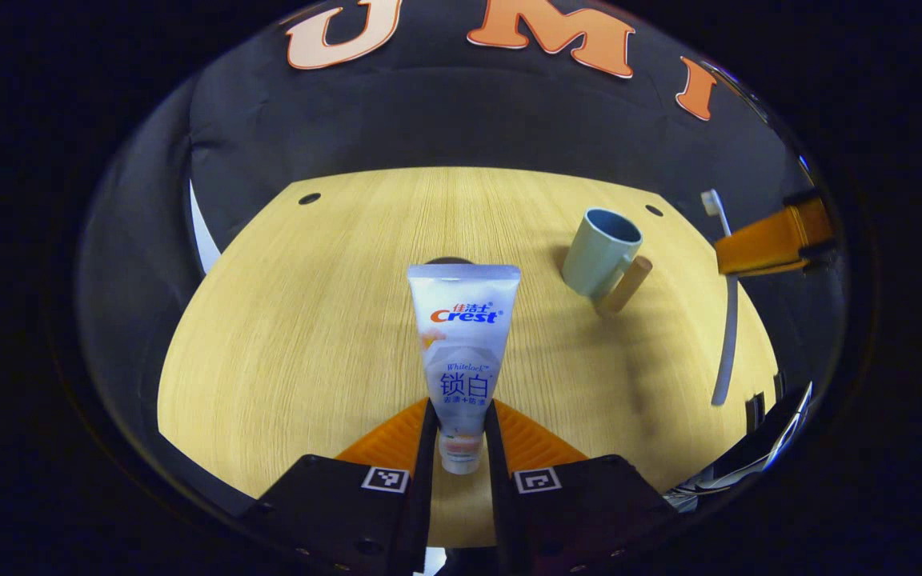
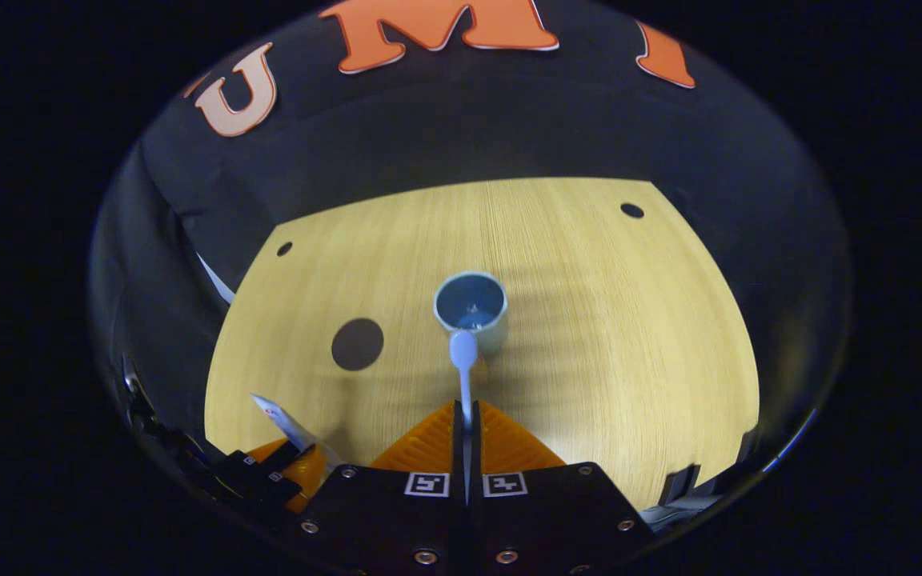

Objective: Put the toothbrush and toothpaste on the desktop into the cup, then pick up the cup and place it on the coaster on the desktop.

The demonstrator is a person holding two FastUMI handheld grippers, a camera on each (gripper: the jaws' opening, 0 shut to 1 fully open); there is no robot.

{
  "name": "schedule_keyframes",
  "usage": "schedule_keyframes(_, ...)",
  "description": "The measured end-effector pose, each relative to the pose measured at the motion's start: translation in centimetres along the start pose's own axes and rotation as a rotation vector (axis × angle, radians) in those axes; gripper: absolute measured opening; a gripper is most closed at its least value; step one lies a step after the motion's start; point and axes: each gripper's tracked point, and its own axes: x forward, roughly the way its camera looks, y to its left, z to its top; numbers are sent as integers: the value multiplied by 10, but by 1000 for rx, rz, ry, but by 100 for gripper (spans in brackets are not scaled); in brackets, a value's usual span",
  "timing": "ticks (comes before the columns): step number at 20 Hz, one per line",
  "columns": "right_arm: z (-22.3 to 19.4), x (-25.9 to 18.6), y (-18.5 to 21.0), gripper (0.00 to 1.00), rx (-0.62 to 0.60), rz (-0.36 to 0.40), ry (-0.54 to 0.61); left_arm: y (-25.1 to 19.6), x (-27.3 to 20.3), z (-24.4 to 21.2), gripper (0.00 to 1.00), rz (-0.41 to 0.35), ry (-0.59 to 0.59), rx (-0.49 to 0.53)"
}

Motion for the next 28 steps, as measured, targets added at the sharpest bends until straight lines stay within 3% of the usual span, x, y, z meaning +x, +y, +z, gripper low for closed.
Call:
schedule_keyframes(7,91,9,4,1,-82,-29,-224,2,-17,40,33,4,-94,-9)
schedule_keyframes(13,135,36,14,2,-77,-43,-348,11,-15,54,33,17,-119,-23)
schedule_keyframes(28,97,120,1,3,-124,-103,-403,19,-13,64,33,26,-156,-6)
